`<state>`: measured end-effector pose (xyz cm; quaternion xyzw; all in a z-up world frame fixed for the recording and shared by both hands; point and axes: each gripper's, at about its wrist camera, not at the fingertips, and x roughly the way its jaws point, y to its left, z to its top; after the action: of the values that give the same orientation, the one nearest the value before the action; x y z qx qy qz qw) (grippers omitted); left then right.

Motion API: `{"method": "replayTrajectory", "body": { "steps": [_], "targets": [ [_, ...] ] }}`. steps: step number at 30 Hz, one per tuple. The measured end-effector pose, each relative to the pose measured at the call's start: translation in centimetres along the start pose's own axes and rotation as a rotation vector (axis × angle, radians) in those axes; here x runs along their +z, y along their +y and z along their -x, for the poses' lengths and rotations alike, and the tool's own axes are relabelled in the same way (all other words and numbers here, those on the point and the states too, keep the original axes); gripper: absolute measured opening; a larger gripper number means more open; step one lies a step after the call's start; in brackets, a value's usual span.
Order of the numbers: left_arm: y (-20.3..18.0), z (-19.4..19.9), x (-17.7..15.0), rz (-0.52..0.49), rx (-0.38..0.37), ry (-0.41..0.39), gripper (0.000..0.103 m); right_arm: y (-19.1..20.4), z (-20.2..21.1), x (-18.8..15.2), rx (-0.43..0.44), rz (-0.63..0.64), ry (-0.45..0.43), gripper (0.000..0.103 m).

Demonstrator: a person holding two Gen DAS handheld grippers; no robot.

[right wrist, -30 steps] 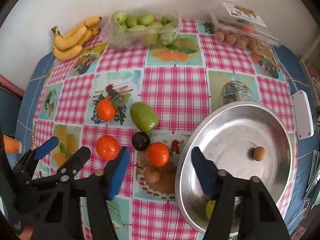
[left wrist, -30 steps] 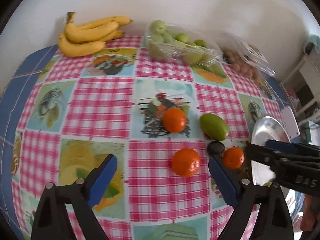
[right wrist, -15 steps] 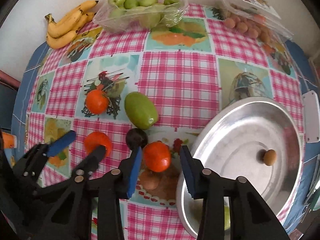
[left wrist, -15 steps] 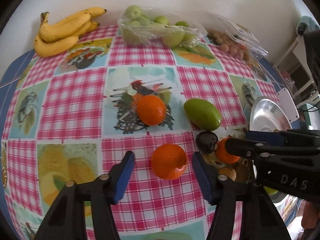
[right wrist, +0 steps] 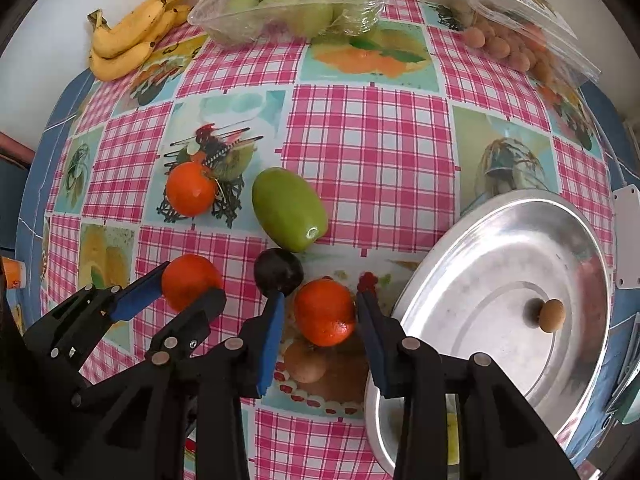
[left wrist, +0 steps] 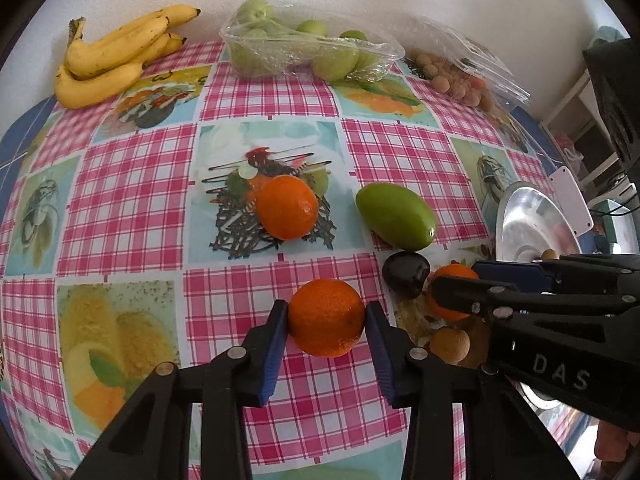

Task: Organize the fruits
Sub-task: 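Grasp a tangerine with the left tool while the right tool grasps another tangerine, then carry both tangerines over the steel plate with both tools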

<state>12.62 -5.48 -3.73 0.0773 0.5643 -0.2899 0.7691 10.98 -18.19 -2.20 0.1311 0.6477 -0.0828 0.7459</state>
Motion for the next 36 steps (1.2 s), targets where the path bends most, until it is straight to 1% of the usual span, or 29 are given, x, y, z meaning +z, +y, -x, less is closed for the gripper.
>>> {"method": "replayTrajectory", "body": {
  "steps": [8, 12, 19, 27, 30, 33, 36],
  "targets": [
    [0.8, 0.7, -0.3, 0.024, 0.015, -0.002, 0.041, 0.2, 0.2, -0.7, -0.009, -0.013, -0.024, 0.031],
    [1.5, 1.5, -0.4, 0.051, 0.025, -0.013, 0.041, 0.4, 1.6, -1.3, 0.014, -0.013, -0.058, 0.031],
    [1.7, 3.4, -0.6, 0.083, 0.055, -0.029, 0.041, 0.4, 4.1, -2.4, 0.018, -0.027, -0.107, 0.031],
    [1.2, 6.0, -1.5, 0.095, 0.098, -0.056, 0.041, 0.3, 6.0, -4.9, -0.014, -0.079, -0.161, 0.031],
    [0.9, 7.3, -1.7, 0.099, 0.108, -0.08, 0.041, 0.3, 6.6, -6.1, -0.012, -0.095, -0.18, 0.031],
    [0.7, 7.9, -2.0, 0.113, 0.112, -0.08, 0.041, 0.6, 6.9, -6.9, -0.023, -0.116, -0.2, 0.031],
    [0.2, 8.5, -2.3, 0.102, 0.126, -0.085, 0.041, 0.9, 7.1, -7.7, -0.021, -0.125, -0.214, 0.031]
  ]
}}
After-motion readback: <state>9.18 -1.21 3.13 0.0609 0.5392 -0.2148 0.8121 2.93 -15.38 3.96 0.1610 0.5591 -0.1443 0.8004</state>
